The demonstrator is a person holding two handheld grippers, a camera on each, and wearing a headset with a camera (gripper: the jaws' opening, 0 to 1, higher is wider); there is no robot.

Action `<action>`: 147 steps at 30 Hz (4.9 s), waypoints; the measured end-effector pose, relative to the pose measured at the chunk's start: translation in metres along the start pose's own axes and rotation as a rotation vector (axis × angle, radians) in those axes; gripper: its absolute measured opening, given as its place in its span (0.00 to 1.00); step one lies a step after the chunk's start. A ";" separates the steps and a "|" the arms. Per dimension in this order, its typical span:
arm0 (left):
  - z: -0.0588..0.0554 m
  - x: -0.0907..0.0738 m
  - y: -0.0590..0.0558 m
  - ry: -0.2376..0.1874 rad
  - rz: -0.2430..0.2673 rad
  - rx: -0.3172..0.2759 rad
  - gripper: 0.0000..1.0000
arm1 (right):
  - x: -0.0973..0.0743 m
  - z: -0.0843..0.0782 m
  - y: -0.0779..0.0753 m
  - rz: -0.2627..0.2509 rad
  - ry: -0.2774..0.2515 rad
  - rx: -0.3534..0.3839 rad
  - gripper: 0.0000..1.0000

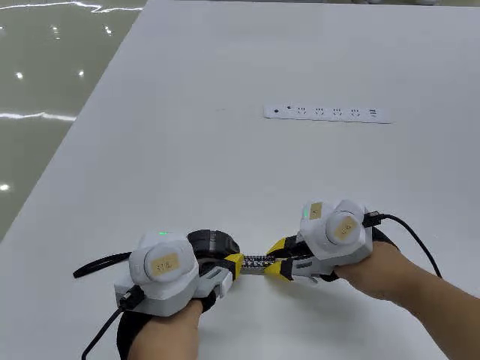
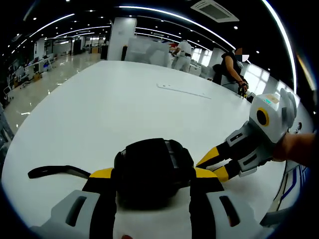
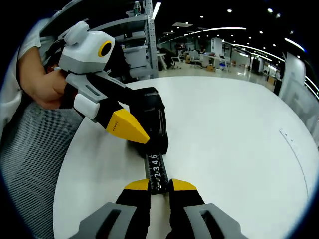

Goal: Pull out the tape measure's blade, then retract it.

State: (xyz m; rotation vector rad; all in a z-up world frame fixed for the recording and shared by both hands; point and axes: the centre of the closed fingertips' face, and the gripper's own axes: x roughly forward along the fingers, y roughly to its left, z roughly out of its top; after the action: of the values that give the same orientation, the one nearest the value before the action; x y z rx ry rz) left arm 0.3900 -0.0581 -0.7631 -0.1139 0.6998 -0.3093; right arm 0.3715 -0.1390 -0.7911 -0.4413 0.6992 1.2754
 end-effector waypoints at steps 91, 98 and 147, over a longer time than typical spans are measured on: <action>-0.005 -0.060 0.031 -0.005 -0.150 0.160 0.77 | -0.053 0.010 0.015 -0.217 -0.117 0.207 0.62; -0.001 -0.075 0.040 -0.020 -0.163 0.208 0.78 | -0.078 -0.006 0.016 -0.271 -0.112 0.245 0.70; -0.011 -0.135 0.061 -0.056 -0.246 0.371 0.90 | -0.168 -0.052 0.085 -0.450 -0.203 0.384 0.84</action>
State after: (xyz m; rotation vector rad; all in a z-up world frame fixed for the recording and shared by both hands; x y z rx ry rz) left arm 0.3008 0.0428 -0.7011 0.1454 0.5630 -0.6640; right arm 0.2559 -0.2712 -0.7059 -0.1371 0.6113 0.7268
